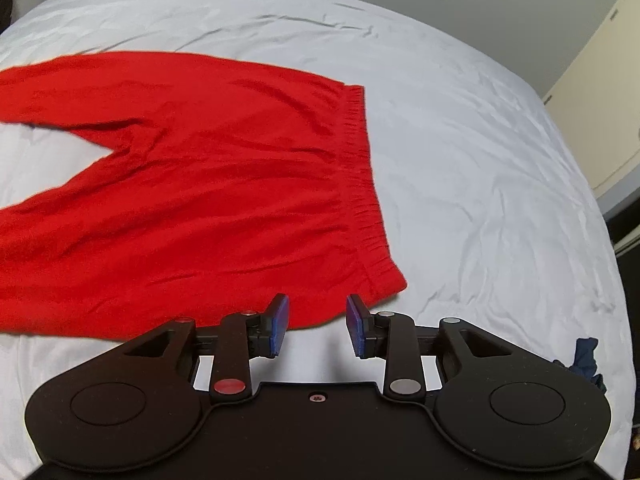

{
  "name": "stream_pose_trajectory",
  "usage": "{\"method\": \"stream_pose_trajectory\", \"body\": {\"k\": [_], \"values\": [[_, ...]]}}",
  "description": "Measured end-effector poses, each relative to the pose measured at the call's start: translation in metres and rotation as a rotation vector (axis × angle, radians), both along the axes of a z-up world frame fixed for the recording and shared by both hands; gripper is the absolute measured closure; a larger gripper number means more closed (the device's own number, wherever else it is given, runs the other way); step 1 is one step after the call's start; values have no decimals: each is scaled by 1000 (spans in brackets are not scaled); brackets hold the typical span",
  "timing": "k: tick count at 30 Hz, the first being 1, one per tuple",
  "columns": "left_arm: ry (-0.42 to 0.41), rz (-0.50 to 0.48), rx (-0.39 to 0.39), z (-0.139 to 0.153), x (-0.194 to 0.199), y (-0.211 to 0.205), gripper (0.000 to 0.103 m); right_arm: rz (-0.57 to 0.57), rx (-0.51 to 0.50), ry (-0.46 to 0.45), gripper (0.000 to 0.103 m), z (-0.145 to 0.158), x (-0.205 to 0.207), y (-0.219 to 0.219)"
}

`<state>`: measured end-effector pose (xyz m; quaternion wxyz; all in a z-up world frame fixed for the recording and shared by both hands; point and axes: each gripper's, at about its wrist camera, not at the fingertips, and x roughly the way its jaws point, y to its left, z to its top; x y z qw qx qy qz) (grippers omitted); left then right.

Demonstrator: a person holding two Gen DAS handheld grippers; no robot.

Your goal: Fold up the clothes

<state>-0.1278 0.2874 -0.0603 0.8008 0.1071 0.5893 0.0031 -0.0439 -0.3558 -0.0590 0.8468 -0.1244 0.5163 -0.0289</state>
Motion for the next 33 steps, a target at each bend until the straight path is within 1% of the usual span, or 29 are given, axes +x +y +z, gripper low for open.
{"method": "stream_pose_trajectory", "body": {"k": [1, 2, 3, 6, 7, 8, 9, 10, 11, 15, 16, 17, 20, 22, 25, 27, 28, 29, 30, 32, 33], "values": [[2, 26, -11, -2, 2, 4, 68, 8, 1, 1, 73, 0, -1, 3], [9, 85, -48, -8, 6, 14, 68, 14, 3, 1, 73, 0, -2, 5], [17, 118, -73, -12, 9, 19, 68, 23, 5, 1, 73, 1, -3, 8], [37, 155, -121, -26, 17, 27, 69, 60, 11, 4, 73, 2, -5, 18], [38, 161, -129, -28, 18, 28, 74, 76, 8, 6, 73, 1, -5, 22], [34, 177, -156, -31, 19, 30, 81, 87, 5, 10, 73, 1, -5, 25], [14, 171, -170, -26, 18, 29, 98, 89, 3, 13, 73, 0, -4, 26], [-6, 164, -184, -22, 18, 27, 102, 89, 3, 16, 73, -1, -3, 27], [-25, 158, -198, -18, 17, 26, 102, 89, 2, 19, 73, -2, -2, 28], [-28, 77, -176, 16, 14, 14, 102, 89, -8, 32, 73, -8, 3, 30], [-27, 74, -171, 22, 11, 12, 102, 90, -12, 36, 73, -10, 5, 31], [-24, 75, -152, 35, 10, 11, 102, 89, -15, 38, 73, -12, 6, 32], [-27, 78, -115, 51, 14, 9, 102, 86, -19, 40, 73, -15, 10, 33], [-11, 91, -105, 49, 23, 13, 100, 81, -21, 37, 73, -16, 12, 33], [17, 110, -76, 37, 35, 16, 94, 71, -30, 35, 73, -18, 13, 33], [79, 136, 15, 17, 42, 18, 93, 61, -37, 36, 73, -18, 13, 31], [99, 135, 49, 13, 44, 19, 93, 57, -39, 39, 73, -19, 12, 29], [129, 129, 126, 2, 44, 20, 92, 56, -41, 41, 73, -19, 11, 28], [142, 131, 164, -6, 43, 22, 92, 57, -44, 42, 73, -19, 10, 27], [125, 155, 155, -9, 40, 29, 92, 55, -47, 42, 73, -19, 9, 24], [106, 163, 113, -6, 36, 33, 92, 47, -44, 43, 73, -19, 8, 21]]}}
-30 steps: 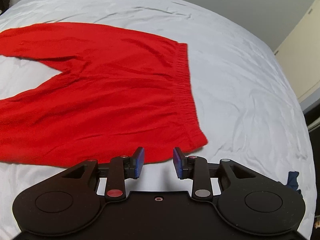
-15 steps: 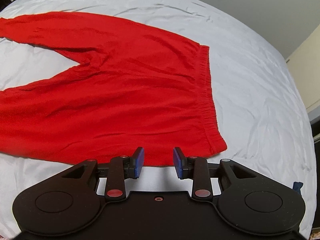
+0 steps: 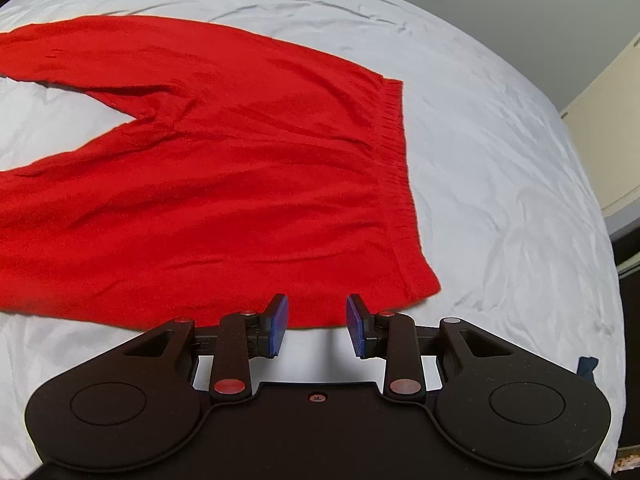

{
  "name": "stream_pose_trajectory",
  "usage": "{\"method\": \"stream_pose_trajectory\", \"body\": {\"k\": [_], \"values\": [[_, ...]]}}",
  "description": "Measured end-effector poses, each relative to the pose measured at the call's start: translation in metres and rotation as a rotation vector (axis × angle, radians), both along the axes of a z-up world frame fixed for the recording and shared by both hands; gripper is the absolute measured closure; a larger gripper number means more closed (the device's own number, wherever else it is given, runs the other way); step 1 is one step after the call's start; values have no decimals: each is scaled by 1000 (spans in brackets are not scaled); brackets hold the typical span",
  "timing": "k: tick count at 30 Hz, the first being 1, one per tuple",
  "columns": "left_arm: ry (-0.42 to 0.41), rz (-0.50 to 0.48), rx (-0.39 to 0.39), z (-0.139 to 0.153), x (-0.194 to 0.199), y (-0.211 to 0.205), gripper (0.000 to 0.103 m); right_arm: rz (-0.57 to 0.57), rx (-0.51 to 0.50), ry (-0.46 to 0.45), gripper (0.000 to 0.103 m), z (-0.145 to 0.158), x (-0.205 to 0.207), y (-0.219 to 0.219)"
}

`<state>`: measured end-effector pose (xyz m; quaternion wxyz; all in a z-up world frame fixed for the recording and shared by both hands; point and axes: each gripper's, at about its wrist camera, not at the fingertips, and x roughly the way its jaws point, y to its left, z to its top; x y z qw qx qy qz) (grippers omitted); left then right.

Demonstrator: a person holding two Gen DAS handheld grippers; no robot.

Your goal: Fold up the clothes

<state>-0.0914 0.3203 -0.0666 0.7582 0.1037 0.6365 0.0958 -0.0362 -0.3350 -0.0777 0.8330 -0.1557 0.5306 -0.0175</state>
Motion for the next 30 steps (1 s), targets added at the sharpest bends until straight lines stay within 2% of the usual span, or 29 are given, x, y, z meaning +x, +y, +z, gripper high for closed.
{"method": "stream_pose_trajectory", "body": {"k": [2, 3, 7, 12, 14, 16, 17, 20, 25, 28, 30], "values": [[-23, 16, -68, 5, -5, 4, 92, -14, 7, 5, 73, -1, -1, -5], [-48, 22, -137, 13, -12, 4, 92, -17, 5, 7, 73, -2, -1, -7], [-85, -27, -186, 29, -26, -9, 92, -24, -2, 11, 73, -6, -1, -8], [-159, -113, -314, 44, -38, -37, 92, -4, 14, 3, 73, -5, -1, 1], [-121, -161, -320, 38, -39, -49, 92, 6, 18, 1, 73, -4, -2, 5], [-63, -184, -288, 23, -33, -63, 94, 17, 22, -1, 73, -2, -4, 8], [-12, -173, -241, 10, -33, -65, 94, 18, 25, -3, 73, -1, -6, 8], [56, -140, -190, -12, -37, -58, 94, 12, 29, -4, 73, 1, -9, 4], [89, -91, -186, -29, -50, -38, 100, -33, 30, 4, 73, -2, -12, -14], [69, -65, -218, -30, -54, -31, 100, -87, 41, 1, 73, -2, -13, -31], [49, -83, -210, -24, -56, -36, 100, -129, 54, -8, 73, 0, -13, -43]]}}
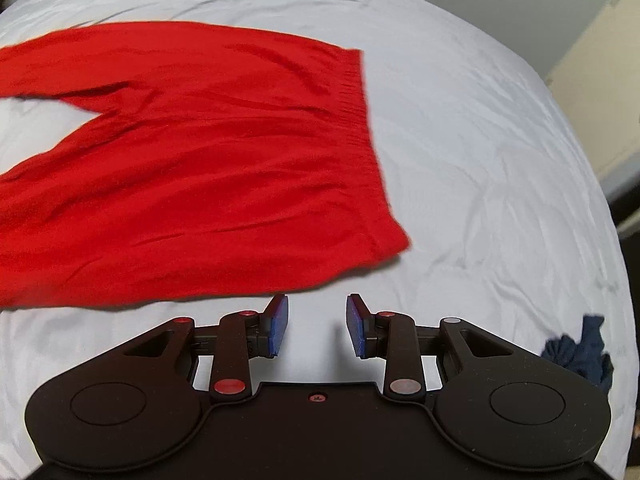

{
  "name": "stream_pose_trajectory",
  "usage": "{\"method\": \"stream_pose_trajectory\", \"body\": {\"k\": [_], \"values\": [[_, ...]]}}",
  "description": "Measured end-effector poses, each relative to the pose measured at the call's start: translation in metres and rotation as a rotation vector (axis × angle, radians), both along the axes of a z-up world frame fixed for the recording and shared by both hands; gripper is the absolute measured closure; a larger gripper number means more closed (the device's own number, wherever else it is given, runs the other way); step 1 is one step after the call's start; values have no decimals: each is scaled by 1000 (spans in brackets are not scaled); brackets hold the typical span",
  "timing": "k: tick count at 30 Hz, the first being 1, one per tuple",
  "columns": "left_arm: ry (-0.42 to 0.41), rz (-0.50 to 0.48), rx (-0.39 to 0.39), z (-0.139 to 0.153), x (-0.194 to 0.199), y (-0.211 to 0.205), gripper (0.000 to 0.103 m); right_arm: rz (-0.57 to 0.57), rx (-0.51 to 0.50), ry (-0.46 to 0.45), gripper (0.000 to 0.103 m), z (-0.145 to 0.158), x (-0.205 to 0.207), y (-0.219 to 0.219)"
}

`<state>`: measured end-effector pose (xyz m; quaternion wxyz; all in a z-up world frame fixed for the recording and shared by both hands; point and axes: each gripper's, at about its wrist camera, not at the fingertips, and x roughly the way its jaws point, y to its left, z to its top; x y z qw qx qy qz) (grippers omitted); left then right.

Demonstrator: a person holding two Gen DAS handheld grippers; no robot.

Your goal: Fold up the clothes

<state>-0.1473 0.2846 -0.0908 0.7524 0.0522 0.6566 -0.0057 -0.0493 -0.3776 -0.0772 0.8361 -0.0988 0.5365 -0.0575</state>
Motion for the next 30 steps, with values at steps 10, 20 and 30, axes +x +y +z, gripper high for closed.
{"method": "stream_pose_trajectory", "body": {"k": [10, 20, 30], "values": [[-263, -63, -39, 69, 3, -56, 73, -45, 137, -107, 57, 42, -17, -14], [-582, -24, -188, 134, -3, -142, 53, 126, 253, -183, 35, 84, -53, 69], [-651, -23, -176, 152, -31, -215, 33, 157, 302, -276, 17, 117, -107, 143]]}}
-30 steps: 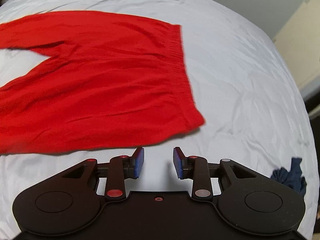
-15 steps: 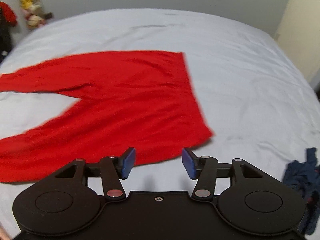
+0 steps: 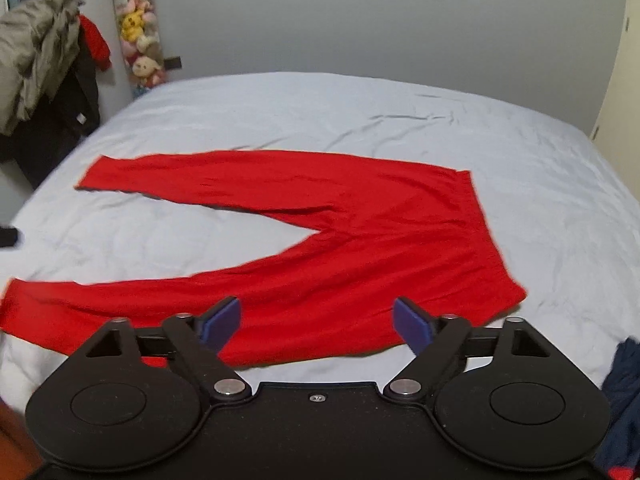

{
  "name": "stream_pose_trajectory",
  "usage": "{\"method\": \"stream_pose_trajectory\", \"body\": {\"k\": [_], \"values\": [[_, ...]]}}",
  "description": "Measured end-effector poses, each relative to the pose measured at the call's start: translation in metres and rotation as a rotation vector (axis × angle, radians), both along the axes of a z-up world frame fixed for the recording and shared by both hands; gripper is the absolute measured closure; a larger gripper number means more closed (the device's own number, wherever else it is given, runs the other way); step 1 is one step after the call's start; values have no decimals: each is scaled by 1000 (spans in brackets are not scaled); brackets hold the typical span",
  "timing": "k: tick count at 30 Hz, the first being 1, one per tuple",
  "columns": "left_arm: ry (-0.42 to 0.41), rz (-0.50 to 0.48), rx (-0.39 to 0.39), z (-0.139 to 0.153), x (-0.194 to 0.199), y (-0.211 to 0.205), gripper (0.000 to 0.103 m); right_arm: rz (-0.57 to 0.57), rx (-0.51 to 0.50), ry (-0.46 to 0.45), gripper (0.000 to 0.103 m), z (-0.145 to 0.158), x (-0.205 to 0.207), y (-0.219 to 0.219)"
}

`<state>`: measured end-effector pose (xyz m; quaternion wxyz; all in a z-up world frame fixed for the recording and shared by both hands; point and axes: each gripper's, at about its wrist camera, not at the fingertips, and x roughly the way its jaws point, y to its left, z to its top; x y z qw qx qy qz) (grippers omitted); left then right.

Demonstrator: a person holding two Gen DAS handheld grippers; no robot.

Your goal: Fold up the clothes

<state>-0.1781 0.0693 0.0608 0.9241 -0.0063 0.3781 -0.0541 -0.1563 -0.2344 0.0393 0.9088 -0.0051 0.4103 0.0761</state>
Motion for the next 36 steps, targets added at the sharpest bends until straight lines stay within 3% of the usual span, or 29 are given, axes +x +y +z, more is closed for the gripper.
{"method": "stream_pose_trajectory", "body": {"k": [3, 7, 13, 26, 36], "values": [[17, 11, -39, -6, -5, -11, 33, -13, 27, -17, 16, 8, -18, 13], [41, 50, -34, -13, -16, -20, 33, -19, 52, -23, 15, 15, -37, 26], [35, 84, -122, -20, -39, -16, 31, -48, 58, -68, 11, 17, -68, 44], [-20, 144, 46, -37, -94, -36, 30, -148, 45, -170, 10, 7, -125, 59], [-50, 131, 68, -35, -108, -36, 29, -137, 52, -185, 9, -4, -133, 64]]}}
